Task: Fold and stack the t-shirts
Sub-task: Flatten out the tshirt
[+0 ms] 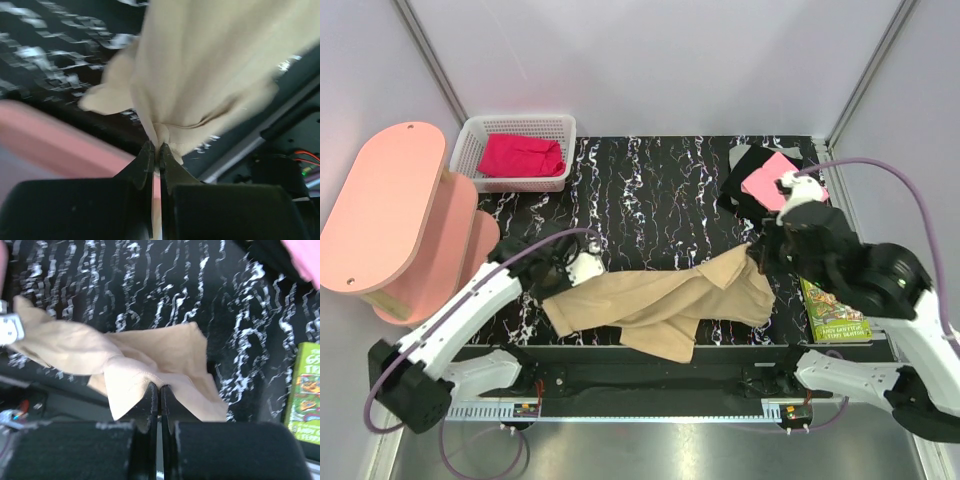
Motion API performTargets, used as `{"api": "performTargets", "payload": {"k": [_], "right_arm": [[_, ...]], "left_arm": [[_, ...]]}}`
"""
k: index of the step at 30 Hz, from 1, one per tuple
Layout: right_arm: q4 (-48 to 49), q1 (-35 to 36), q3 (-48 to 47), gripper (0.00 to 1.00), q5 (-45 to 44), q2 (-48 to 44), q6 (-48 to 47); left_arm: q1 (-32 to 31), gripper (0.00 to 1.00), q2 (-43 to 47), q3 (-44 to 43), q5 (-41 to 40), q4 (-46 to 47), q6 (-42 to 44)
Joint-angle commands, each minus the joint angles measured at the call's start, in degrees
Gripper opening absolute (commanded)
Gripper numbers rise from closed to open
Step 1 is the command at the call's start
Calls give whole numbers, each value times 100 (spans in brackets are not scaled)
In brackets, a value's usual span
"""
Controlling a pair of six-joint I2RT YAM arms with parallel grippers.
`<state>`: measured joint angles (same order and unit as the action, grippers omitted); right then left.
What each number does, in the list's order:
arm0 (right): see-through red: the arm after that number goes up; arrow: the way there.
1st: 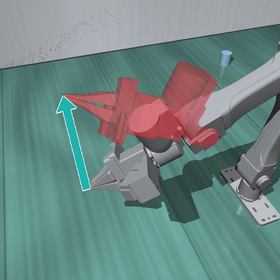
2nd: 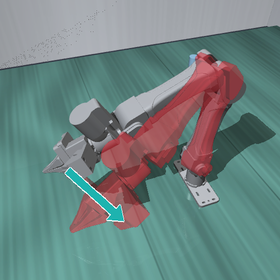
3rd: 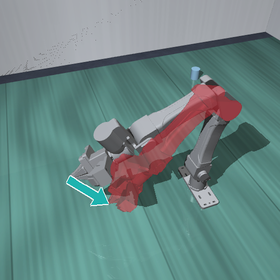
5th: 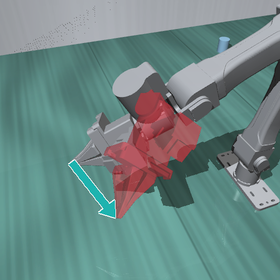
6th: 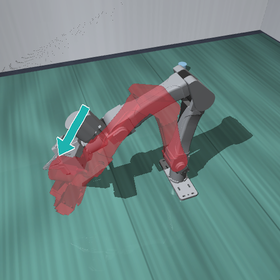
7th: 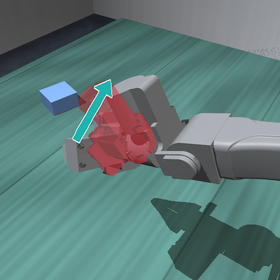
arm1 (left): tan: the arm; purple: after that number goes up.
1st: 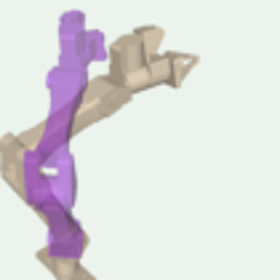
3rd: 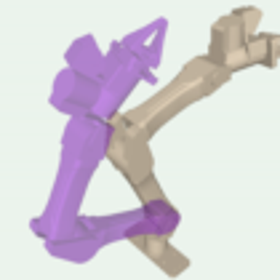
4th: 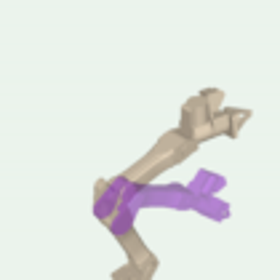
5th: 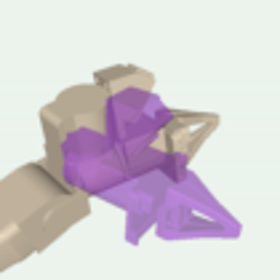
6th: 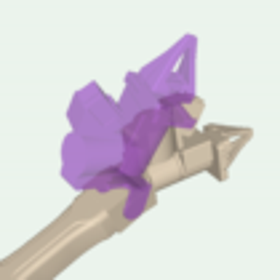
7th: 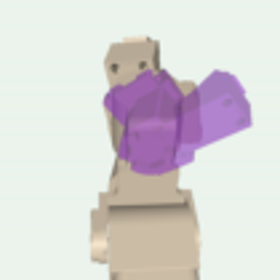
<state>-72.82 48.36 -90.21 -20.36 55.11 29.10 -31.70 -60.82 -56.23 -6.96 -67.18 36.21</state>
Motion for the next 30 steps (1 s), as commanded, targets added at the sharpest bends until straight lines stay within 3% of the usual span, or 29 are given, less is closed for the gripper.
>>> {"api": "performTargets", "payload": {"k": [1,3,8,13,14,15,16,17,20,23,26,30], "right_arm": [[479,-46,-303,0,-741,568,-474],[593,-142,-374,0,-681,955,-581],[1338,-1150,-41,0,259,1335,-906],[1832,-1671,373,0,788,1695,-1143],[1902,-1715,382,0,831,1774,-1161],[1946,-1785,399,0,910,1905,-1170],[1999,-1803,408,0,937,1976,-1205],[2078,-1830,408,0,963,2029,-1214],[2184,-1918,426,0,1095,2240,-1258],[2289,-1962,478,0,1210,2372,-1293],[2394,-1988,584,0,1298,2417,-1302],[2465,-2015,698,0,1412,2434,-1267]], "left_arm": [[6,0,-307,182,468,722,44],[15,0,-727,235,275,1127,185],[208,0,-1554,297,-295,2468,667],[700,1,-2934,-229,-1016,3718,765],[753,7,-3101,-292,-1444,4225,739],[858,20,-3338,-362,-1570,4378,713],[911,39,-3392,-571,-1589,4415,660],[964,48,-3410,-661,-1589,4432,494],[1008,64,-2982,-680,-1318,4197,370],[816,85,-1851,-390,-967,3662,273],[614,89,-858,-3,-537,3056,151],[95,87,-238,514,-174,2227,-70]]}}
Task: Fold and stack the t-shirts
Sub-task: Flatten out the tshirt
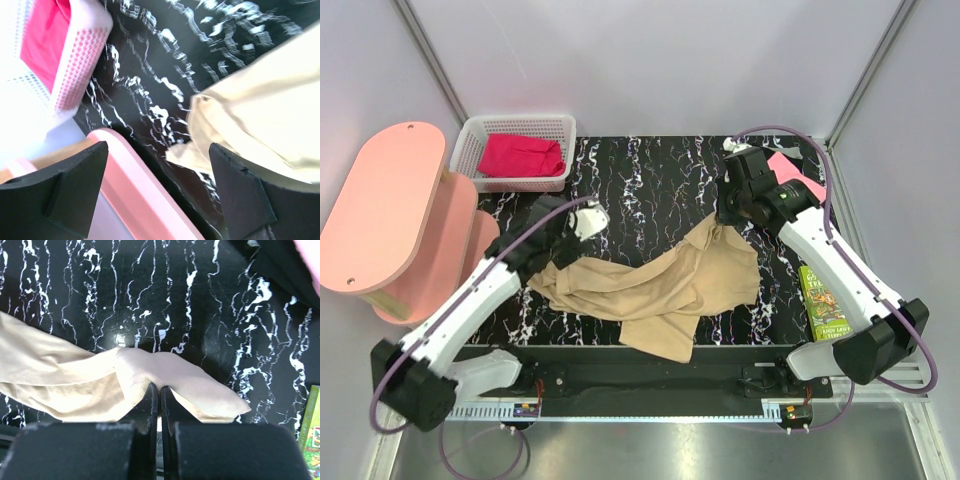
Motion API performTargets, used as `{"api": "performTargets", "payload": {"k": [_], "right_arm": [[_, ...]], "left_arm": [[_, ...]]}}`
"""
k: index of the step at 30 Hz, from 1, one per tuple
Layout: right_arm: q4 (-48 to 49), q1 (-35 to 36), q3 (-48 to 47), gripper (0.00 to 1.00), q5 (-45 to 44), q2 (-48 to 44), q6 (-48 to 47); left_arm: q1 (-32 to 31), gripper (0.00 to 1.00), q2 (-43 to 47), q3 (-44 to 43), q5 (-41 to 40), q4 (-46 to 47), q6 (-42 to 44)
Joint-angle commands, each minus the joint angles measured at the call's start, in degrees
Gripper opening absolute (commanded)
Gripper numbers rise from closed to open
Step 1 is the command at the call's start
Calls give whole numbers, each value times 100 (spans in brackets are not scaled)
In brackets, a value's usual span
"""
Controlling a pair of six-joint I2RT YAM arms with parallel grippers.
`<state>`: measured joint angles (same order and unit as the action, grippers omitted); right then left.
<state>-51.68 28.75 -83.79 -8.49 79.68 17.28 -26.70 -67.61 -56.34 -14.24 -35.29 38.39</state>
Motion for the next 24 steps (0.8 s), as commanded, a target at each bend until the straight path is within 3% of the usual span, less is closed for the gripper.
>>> {"api": "performTargets", "payload": {"k": [1,7,19,22,24], "right_arm": [[369,-54,73,0,243,-31,-76],[431,-54,161,0,374,-128,47],[457,-54,451,0,418,-339,118],[483,-54,504,0,410,-365,109],[484,-54,530,0,427,-392,109]], "left_arm": [[-485,87,503,684,554,-980,-288],[-670,87,127,1529,334,-375,-87],[-670,87,-525,1309,70,241,37],[-670,77,-612,1318,105,277,28],[-670,62,-744,1336,106,286,11]]}}
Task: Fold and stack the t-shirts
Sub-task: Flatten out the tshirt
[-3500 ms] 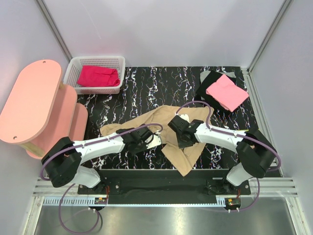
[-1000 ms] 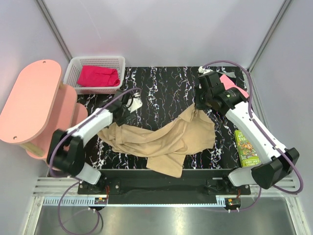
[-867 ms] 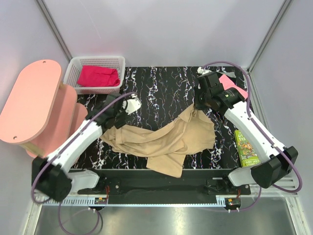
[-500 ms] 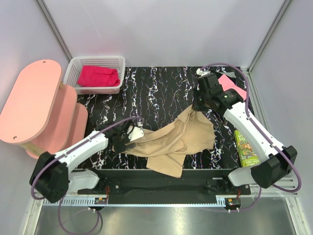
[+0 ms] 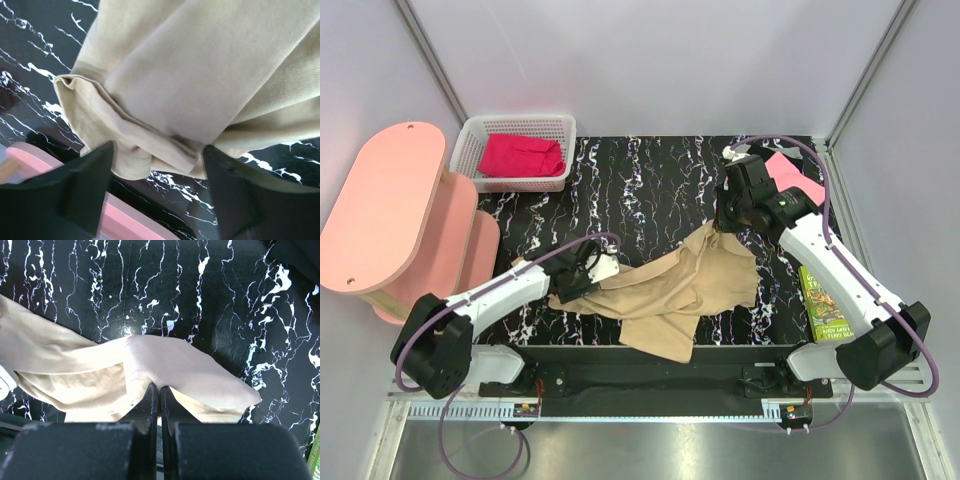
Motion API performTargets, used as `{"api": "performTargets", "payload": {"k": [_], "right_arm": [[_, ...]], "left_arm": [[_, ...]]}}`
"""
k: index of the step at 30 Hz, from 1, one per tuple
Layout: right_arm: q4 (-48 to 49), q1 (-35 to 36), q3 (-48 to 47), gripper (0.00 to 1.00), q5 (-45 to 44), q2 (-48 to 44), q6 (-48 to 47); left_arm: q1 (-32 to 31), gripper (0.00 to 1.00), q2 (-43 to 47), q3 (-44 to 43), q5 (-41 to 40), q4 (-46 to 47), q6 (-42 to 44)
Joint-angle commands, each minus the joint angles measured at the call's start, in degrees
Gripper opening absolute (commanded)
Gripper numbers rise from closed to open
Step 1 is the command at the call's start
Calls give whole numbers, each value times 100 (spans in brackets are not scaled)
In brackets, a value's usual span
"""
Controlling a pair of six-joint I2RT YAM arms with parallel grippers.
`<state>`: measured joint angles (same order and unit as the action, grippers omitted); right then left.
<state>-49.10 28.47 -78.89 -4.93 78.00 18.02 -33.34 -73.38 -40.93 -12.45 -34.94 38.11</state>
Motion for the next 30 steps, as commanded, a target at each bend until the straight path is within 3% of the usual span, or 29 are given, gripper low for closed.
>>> {"api": "performTargets", "payload": {"k": [1,3,6,21,22,23,25,30], "right_arm": [[226,-26,49,0,71,-223,26],[217,-26,76,0,80,-215,26],[217,-26,102,0,80,-241,35],[217,-26,85,0,159,-268,52],[217,-34,93,0,150,-276,44],[226,-34,93,0,159,-276,52],[217,-26,93,0,150,-294,61],[208,-26,76,0,150,-311,44]], "left_arm": [[-6,59,-202,-205,-74,251,21],[-6,46,-229,-240,-82,224,12],[-6,36,-71,-363,-30,14,-14],[30,37,167,-592,-83,-294,39],[30,33,158,-583,-74,-294,39],[38,17,158,-583,-74,-303,39],[82,6,123,-600,-65,-312,30],[170,0,-35,-662,23,-277,-5]]}}
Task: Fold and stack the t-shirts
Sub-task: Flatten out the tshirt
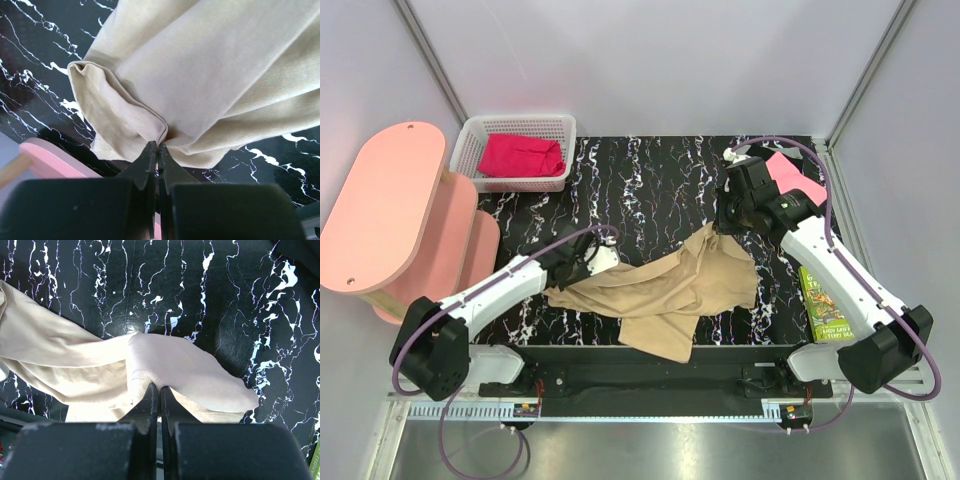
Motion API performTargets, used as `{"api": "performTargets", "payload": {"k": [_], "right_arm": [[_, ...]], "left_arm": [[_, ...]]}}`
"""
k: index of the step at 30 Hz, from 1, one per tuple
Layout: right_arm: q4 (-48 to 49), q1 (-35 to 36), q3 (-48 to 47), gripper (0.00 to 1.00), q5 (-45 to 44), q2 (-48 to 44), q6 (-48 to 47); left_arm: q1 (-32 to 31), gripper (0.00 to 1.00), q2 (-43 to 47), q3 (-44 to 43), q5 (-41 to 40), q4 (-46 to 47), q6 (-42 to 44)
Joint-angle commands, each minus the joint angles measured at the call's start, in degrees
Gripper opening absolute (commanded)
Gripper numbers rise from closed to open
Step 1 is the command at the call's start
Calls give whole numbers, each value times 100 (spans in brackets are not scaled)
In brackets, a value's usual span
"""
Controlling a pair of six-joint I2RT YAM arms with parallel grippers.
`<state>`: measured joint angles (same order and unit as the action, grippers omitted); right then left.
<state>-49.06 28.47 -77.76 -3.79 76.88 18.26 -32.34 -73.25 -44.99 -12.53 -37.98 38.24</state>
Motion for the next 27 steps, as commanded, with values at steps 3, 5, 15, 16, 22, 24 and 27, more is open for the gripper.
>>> {"api": "performTargets", "payload": {"k": [3,5,15,16,22,24,27], "right_arm": [[186,-26,-38,0,10,-209,2],[186,-26,-38,0,-16,-226,2],[-199,-26,-976,0,-209,-121,-191],[-322,-26,-1405,0,-271,-60,-226],[-1219,-26,-2963,0,-271,-120,-323],[-1562,-26,-3523,0,-306,-226,-332],[-2150,-26,-4498,0,-306,-349,-315]], "left_arm": [[96,0,-136,-256,67,88,-45],[122,0,-154,-256,93,106,-45],[762,0,-49,-1624,-530,221,52],[834,0,-31,-2192,-670,177,35],[1036,0,267,-4612,-838,-815,-150],[1036,0,460,-5287,-934,-1062,-98],[1036,0,601,-6219,-1171,-1510,-1]]}}
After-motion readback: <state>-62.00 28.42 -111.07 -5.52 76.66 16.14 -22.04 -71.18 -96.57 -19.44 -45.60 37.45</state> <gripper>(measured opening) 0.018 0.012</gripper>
